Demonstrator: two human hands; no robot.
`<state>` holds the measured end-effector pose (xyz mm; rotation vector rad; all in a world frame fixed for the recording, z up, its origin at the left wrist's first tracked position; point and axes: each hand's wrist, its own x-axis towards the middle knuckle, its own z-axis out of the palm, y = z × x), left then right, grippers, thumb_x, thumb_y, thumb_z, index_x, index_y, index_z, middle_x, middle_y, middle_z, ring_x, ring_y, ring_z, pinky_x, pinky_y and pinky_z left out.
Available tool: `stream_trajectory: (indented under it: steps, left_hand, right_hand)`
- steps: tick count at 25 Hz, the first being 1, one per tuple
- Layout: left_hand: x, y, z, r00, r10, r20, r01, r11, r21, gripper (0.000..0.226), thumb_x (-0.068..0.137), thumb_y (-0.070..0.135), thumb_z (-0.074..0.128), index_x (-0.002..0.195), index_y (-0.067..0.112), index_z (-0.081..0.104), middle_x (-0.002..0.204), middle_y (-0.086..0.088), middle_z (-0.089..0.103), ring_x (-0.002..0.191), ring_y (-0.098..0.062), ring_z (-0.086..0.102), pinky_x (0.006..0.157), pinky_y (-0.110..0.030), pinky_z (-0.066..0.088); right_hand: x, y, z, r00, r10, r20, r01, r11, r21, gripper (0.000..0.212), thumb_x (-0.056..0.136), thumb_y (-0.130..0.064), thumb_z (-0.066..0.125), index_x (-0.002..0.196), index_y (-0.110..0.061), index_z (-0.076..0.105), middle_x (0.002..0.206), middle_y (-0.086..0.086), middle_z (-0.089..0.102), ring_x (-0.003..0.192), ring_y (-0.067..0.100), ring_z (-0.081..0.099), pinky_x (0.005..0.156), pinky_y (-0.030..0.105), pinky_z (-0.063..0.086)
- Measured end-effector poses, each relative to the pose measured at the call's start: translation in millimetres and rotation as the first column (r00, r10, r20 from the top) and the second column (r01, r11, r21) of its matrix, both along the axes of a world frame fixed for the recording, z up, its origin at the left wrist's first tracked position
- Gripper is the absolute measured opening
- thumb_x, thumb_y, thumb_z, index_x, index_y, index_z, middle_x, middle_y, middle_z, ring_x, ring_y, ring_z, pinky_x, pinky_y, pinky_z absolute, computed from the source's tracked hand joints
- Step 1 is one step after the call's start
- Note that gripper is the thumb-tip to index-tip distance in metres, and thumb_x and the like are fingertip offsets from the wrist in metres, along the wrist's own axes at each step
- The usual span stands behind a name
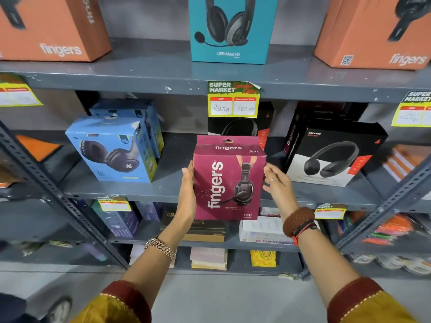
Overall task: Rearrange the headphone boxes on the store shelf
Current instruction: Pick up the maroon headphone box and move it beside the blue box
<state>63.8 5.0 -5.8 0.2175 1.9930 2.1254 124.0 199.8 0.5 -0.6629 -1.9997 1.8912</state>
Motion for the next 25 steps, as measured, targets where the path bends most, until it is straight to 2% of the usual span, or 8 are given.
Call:
stream_trajectory:
  steps: [3,7,9,11,14,16,21,25]
  left_hand:
    - [-17.3,-27.9,-8.1,0.995,0.075,-0.069,-0.074,0.997,0.018,0.054,0.100,0.052,0.011,0.146,0.034,0.035,0.137,0.014,0.050,0.119,0.005,0.049,0.100,-0.014,0.039]
    - [-42.3,-62.2,-15.9,0.985,0.154,-0.076,-0.152,0.988,0.036,0.076,0.086,0.067,0.018,0.145,0.022,0.037,0.142,0.000,0.050,0.128,-0.013,0.049,0.081,-0.003,0.045]
    - [-51.3,-74.9,-20.8,0.981,0.182,-0.071,-0.177,0.982,0.070,0.060,0.097,0.053,0.013,0.135,0.016,0.041,0.130,-0.001,0.054,0.118,-0.015,0.053,0.072,-0.001,0.046]
    - [-62.4,-81.3,-23.6,0.981,0.187,-0.052,-0.182,0.980,0.083,0.047,0.100,0.048,0.013,0.126,0.021,0.041,0.123,0.000,0.053,0.107,-0.010,0.054,0.073,-0.003,0.048]
    - [-82.4,-87.8,-27.3,0.982,0.184,-0.036,-0.181,0.980,0.086,0.064,0.081,0.066,0.023,0.126,0.023,0.041,0.132,-0.003,0.052,0.116,-0.015,0.055,0.100,-0.030,0.050]
    - [-95.0,-90.7,-31.1,0.983,0.177,-0.040,-0.174,0.982,0.070,0.071,0.084,0.064,0.023,0.137,0.018,0.038,0.134,-0.002,0.052,0.122,-0.015,0.054,0.106,-0.039,0.045]
    - [-90.2,-93.6,-38.0,0.978,0.201,-0.055,-0.196,0.978,0.072,0.063,0.098,0.051,0.021,0.151,0.018,0.021,0.154,0.000,0.032,0.133,-0.008,0.040,0.111,-0.028,0.036]
    - [-39.6,-77.8,-57.3,0.962,0.274,-0.012,-0.274,0.962,0.010,0.059,0.100,0.041,0.024,0.154,0.020,0.009,0.160,0.009,0.015,0.138,0.001,0.023,0.112,-0.021,0.020]
  right_hand:
    - [-30.2,-23.6,-3.2,0.998,0.060,-0.025,-0.061,0.997,-0.049,0.051,0.091,-0.048,0.040,0.132,-0.020,0.049,0.135,0.004,0.056,0.124,0.020,0.052,0.107,0.040,0.041]
    - [-75.5,-63.7,-10.6,0.995,0.103,0.000,-0.103,0.990,-0.092,0.081,0.073,-0.074,0.037,0.139,-0.026,0.040,0.146,0.002,0.044,0.131,0.021,0.044,0.115,0.044,0.030]
    - [-97.4,-81.9,-17.6,0.995,0.101,-0.005,-0.101,0.985,-0.138,0.088,0.066,-0.077,0.037,0.141,-0.030,0.034,0.152,0.001,0.036,0.138,0.020,0.035,0.118,0.044,0.023]
    - [-118.5,-93.0,-24.7,0.995,0.098,-0.014,-0.099,0.977,-0.188,0.081,0.076,-0.071,0.034,0.143,-0.026,0.030,0.154,0.004,0.031,0.141,0.021,0.030,0.119,0.043,0.020]
    - [-142.6,-99.6,-32.0,0.996,0.082,0.022,-0.075,0.973,-0.217,0.088,0.073,-0.075,0.032,0.144,-0.024,0.027,0.155,0.005,0.030,0.141,0.021,0.030,0.119,0.043,0.020]
    - [-153.5,-101.9,-36.8,0.997,0.079,0.019,-0.074,0.979,-0.189,0.098,0.064,-0.082,0.033,0.144,-0.026,0.029,0.154,0.002,0.032,0.139,0.019,0.033,0.118,0.043,0.022]
    - [-150.2,-100.1,-38.3,0.996,0.063,-0.060,-0.072,0.986,-0.152,0.062,0.092,-0.055,0.027,0.141,-0.018,0.035,0.149,0.003,0.037,0.137,0.020,0.036,0.115,0.036,0.026]
    - [-107.3,-84.4,-49.6,0.994,0.017,-0.104,-0.027,0.995,-0.092,0.056,0.095,-0.049,0.024,0.137,-0.017,0.042,0.149,0.002,0.039,0.136,0.016,0.036,0.116,0.035,0.026]
